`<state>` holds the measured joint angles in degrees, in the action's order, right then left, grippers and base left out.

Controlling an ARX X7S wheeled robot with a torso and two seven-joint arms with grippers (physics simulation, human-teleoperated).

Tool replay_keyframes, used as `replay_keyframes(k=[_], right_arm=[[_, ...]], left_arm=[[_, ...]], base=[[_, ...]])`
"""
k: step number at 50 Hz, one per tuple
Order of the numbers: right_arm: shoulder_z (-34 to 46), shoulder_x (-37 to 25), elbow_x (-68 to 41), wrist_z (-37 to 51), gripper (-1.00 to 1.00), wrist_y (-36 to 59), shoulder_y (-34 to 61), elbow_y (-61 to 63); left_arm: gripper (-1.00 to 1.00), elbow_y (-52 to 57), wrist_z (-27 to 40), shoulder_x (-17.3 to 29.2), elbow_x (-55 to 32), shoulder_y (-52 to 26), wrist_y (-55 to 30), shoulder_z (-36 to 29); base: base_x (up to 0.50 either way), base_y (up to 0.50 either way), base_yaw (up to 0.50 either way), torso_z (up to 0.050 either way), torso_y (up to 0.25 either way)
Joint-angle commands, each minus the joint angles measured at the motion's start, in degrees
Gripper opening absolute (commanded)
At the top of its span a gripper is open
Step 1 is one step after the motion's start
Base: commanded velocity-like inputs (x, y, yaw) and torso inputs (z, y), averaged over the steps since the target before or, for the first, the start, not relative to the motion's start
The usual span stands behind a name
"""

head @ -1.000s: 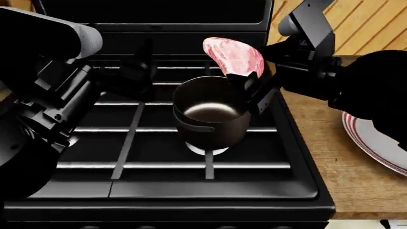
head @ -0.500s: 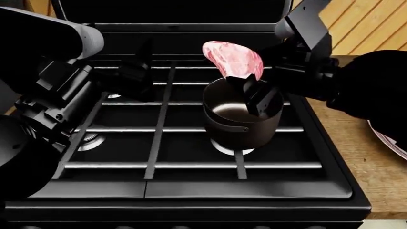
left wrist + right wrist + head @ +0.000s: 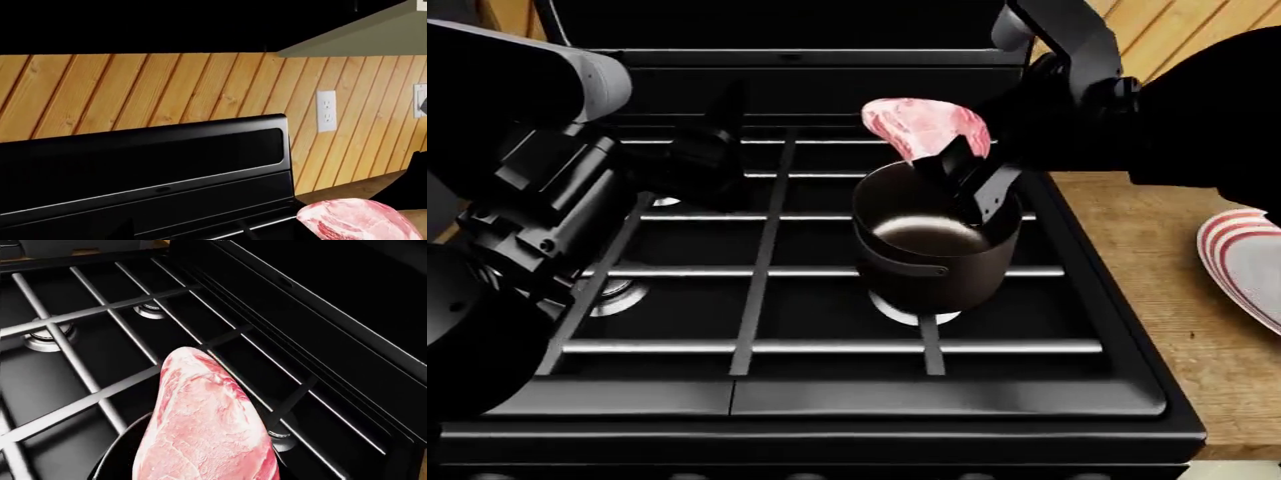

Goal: Frozen meat rests on a plate on the counter. Retrieve the meat and place it in a pot on a burner. Then turn the burner on.

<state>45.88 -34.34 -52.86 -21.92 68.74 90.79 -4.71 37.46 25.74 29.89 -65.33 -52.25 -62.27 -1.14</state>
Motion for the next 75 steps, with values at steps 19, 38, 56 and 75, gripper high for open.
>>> replay_keyframes(k=[19, 38, 56, 75], right_arm=[[8.76, -0.11, 4.37, -7.96, -1.00, 1.97, 5.40, -2.83], [10.65, 0.43, 5.14, -8.04, -1.00, -0.11, 2.08, -3.53], [10.86, 0.00, 5.50, -7.83, -1.00, -0.60, 2.30, -3.53], [10.55, -0.19, 5.91, -6.45, 1.00, -1.11, 2.67, -2.49]], left_arm=[[1.00, -0.56, -0.48, 0.31, 0.52, 1.20, 1.89, -0.16], [1.00, -0.97, -0.34, 0.71, 0.62, 0.97, 2.19, -0.71], [1.00, -0.37, 1.38, 0.77, -1.15, 0.27, 1.47, -0.71], [1.00, -0.40, 1.20, 1.15, -0.97, 0.49, 2.18, -1.08]], base=[[0.00, 0.00, 0.00, 0.000, 0.000], [0.00, 0.00, 0.00, 0.000, 0.000], [0.00, 0.00, 0.00, 0.000, 0.000], [0.00, 0.00, 0.00, 0.000, 0.000]])
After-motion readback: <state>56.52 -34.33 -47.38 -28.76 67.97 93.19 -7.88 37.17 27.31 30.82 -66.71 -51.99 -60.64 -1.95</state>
